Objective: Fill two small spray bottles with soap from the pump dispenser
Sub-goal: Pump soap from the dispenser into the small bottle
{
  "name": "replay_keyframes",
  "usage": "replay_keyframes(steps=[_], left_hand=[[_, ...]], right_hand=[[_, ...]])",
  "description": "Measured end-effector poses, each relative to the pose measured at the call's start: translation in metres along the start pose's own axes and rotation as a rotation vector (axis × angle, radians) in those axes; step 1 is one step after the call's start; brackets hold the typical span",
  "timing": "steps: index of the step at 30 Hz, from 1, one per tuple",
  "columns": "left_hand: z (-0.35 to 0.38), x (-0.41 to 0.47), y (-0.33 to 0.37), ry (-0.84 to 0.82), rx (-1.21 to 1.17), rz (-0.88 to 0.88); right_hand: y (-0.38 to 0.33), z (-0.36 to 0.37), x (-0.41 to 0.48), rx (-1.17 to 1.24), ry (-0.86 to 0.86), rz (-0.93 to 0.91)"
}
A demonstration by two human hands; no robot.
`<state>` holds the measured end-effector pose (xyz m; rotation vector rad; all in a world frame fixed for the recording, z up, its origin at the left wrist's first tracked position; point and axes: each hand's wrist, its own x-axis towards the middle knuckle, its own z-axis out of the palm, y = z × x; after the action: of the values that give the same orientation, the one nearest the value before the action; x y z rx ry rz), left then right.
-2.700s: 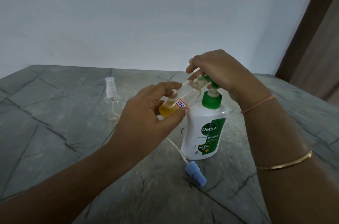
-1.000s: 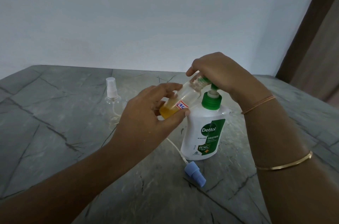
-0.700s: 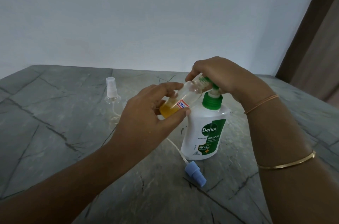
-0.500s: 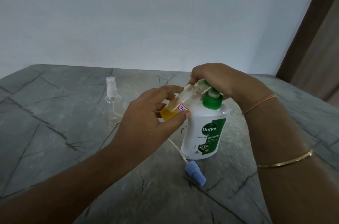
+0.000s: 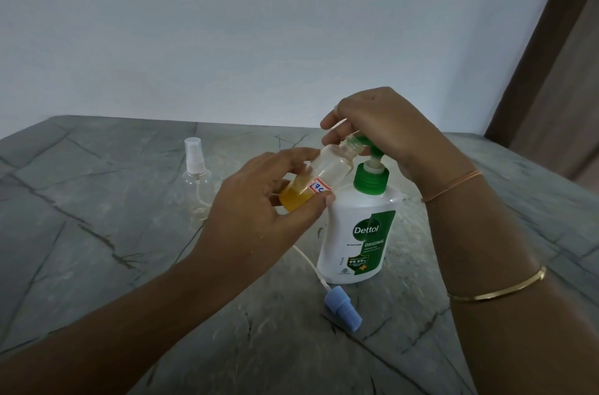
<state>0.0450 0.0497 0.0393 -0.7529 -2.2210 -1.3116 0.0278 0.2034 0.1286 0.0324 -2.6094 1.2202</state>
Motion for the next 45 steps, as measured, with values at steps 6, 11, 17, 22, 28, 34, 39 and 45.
replay_keyframes(steps=[6,11,17,22,28,34,39,45], left_hand=[[0.0003,0.0002,0.0002,0.004,0.004,0.015],[0.0025,-0.0022,-0.0039,-0.030,-0.012,0.034],[0.0021,-0.0029,-0.0048,-0.024,-0.009,0.040],[0.0003,-0.0010,0.0002,0.011,0.011,0.023],[0.0005,0.0002,0.0006,0.023,0.034,0.031],[0.0024,-0.0013,-0.0005,0.005,0.011,0.027],[0.0075,-0.0044,-0.0061,-0.022,0.008,0.020],[0.0055,-0.0035,-0.0065,0.000,0.009,0.049]], right_hand=[[0.0018,-0.0044,-0.0020,0.016,-0.126,0.115],[0.0056,-0.0007,-0.0046,-0.046,-0.203,0.179],[0.0047,-0.0004,-0.0056,-0.069,-0.228,0.210],[0.0022,-0.0019,-0.0009,-0.023,-0.076,0.117],[-0.0003,-0.0010,-0.0018,0.012,0.010,0.025],[-0.0024,-0.0023,-0.0044,-0.118,-0.100,0.130],[-0.0001,-0.0004,-0.0071,-0.205,-0.208,0.193],[-0.0001,-0.0006,-0.0060,-0.162,-0.184,0.163]])
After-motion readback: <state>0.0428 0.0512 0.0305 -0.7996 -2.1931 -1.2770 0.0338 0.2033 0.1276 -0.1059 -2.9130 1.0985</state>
